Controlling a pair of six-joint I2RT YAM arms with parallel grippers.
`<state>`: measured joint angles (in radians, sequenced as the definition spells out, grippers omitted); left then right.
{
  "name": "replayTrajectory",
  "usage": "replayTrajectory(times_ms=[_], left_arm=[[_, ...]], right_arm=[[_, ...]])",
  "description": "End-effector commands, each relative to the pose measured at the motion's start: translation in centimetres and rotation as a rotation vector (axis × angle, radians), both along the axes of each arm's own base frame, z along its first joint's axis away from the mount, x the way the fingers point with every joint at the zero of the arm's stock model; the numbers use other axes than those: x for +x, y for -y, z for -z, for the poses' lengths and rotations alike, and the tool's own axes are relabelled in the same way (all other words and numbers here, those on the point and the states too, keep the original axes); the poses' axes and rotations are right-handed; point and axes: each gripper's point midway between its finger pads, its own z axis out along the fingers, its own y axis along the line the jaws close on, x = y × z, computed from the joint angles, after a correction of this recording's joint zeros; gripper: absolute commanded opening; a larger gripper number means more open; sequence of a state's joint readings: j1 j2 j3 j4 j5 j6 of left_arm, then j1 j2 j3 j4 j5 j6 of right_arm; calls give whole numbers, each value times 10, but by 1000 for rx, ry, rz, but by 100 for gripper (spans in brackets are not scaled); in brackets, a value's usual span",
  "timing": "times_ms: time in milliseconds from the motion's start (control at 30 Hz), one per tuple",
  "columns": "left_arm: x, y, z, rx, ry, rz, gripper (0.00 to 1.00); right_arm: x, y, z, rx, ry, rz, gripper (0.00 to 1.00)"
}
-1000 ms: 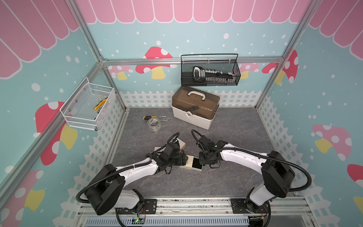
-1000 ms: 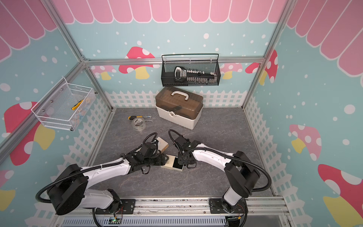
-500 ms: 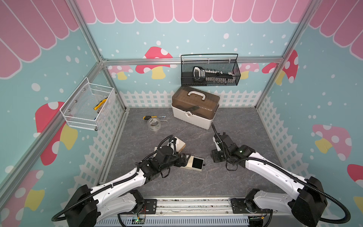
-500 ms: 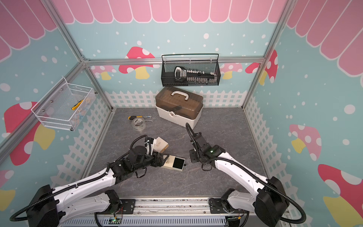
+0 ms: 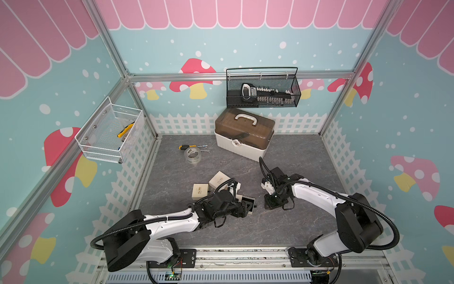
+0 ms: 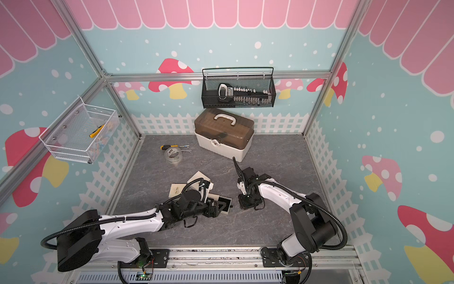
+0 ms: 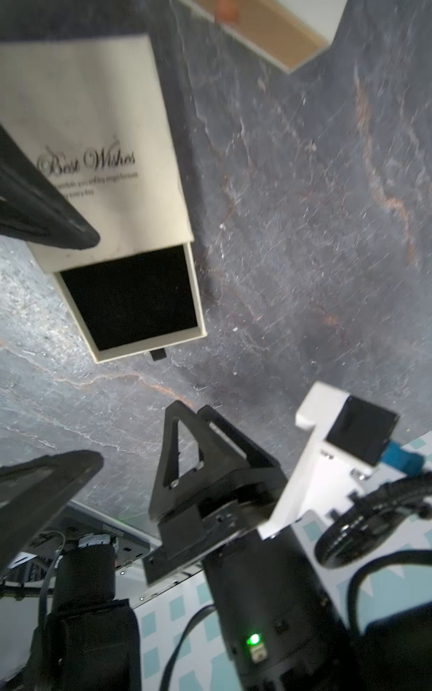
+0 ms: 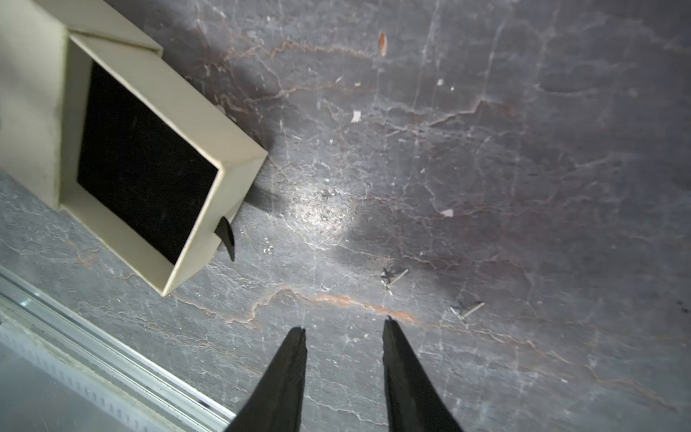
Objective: Place the earrings into the drawer-style jewelry box
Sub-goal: Pick up the earring from the inner lining.
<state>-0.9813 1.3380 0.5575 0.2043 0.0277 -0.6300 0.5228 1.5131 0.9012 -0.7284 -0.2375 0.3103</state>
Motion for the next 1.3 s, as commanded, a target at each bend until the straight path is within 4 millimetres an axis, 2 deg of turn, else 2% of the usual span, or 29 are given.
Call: replayTrajectory(times_ms=[0, 233, 433, 967, 1267], left_arm=[[1, 13, -6, -39, 29, -6, 84], [-1, 23, 3, -38, 23, 6, 84], [5, 23, 8, -23, 26, -21, 84], [7, 30, 12, -22, 19, -15, 83], [6, 31, 13, -31, 10, -13, 83]], right_arm=[[6, 0, -5, 12, 6, -45, 32], [12, 3, 2, 11, -15, -55, 29], [11, 6, 13, -7, -45, -63, 29], [13, 7, 21, -17, -71, -59, 24], [13, 8, 25, -24, -84, -55, 13]])
